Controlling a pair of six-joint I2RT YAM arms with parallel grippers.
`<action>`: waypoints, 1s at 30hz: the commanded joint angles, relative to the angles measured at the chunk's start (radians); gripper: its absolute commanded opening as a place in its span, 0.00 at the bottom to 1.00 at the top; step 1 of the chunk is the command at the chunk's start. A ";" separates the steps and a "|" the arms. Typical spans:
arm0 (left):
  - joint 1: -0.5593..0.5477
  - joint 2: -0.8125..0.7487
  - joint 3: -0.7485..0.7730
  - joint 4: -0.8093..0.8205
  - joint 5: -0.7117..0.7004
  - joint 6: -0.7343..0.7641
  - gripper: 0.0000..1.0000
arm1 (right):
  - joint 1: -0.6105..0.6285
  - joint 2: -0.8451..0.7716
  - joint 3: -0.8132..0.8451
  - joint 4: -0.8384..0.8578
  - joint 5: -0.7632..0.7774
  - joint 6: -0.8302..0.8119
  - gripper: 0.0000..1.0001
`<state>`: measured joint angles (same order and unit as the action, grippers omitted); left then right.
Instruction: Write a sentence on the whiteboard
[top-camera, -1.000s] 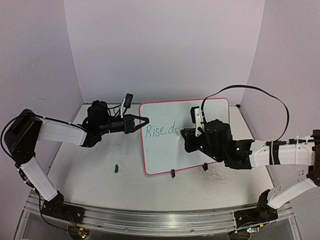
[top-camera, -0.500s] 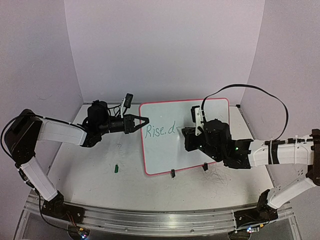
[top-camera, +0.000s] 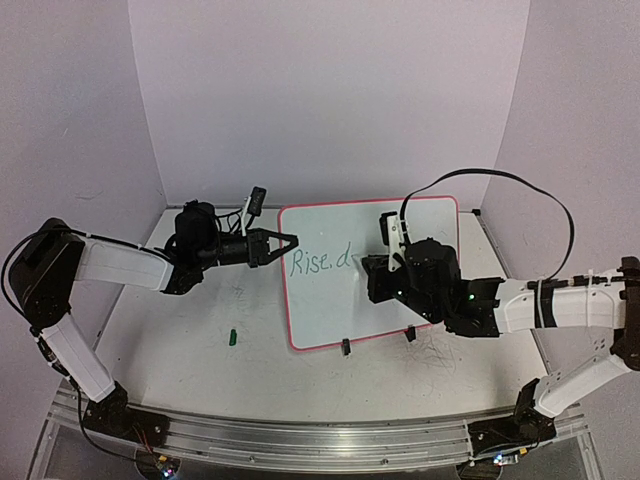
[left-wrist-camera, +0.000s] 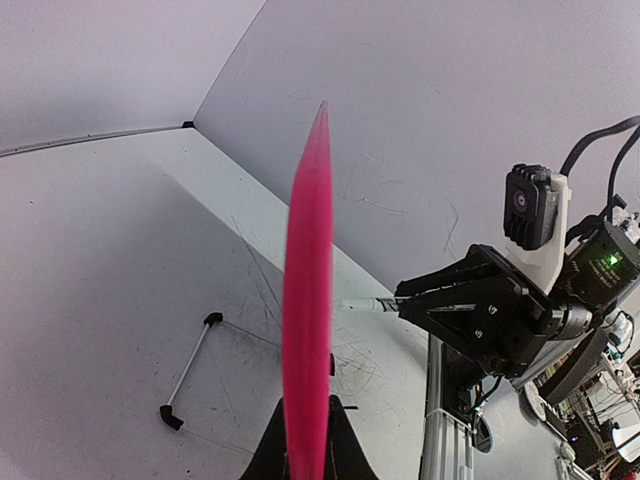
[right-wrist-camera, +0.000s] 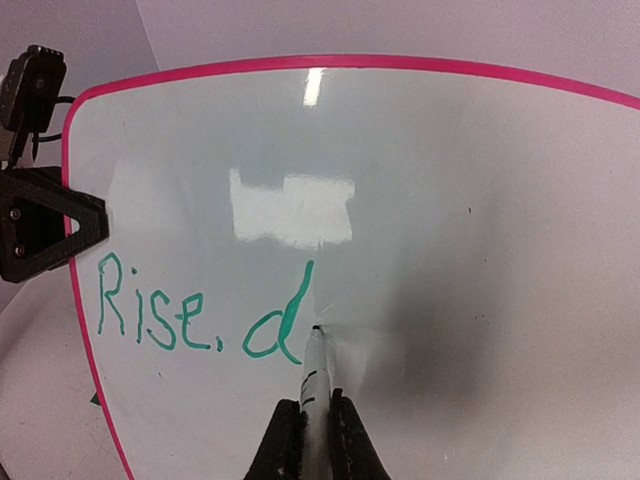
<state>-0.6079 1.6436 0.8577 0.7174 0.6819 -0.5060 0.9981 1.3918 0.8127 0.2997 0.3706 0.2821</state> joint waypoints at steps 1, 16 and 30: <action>0.002 0.015 0.029 -0.015 -0.055 0.035 0.00 | 0.000 0.000 0.009 0.017 -0.004 0.010 0.00; 0.002 0.011 0.027 -0.015 -0.057 0.037 0.00 | 0.001 -0.008 -0.033 -0.021 -0.014 0.037 0.00; 0.002 0.005 0.025 -0.015 -0.056 0.034 0.00 | 0.000 -0.025 -0.019 -0.017 0.087 0.049 0.00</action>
<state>-0.6079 1.6436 0.8577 0.7166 0.6807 -0.5068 1.0000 1.3785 0.7792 0.2795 0.3958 0.3244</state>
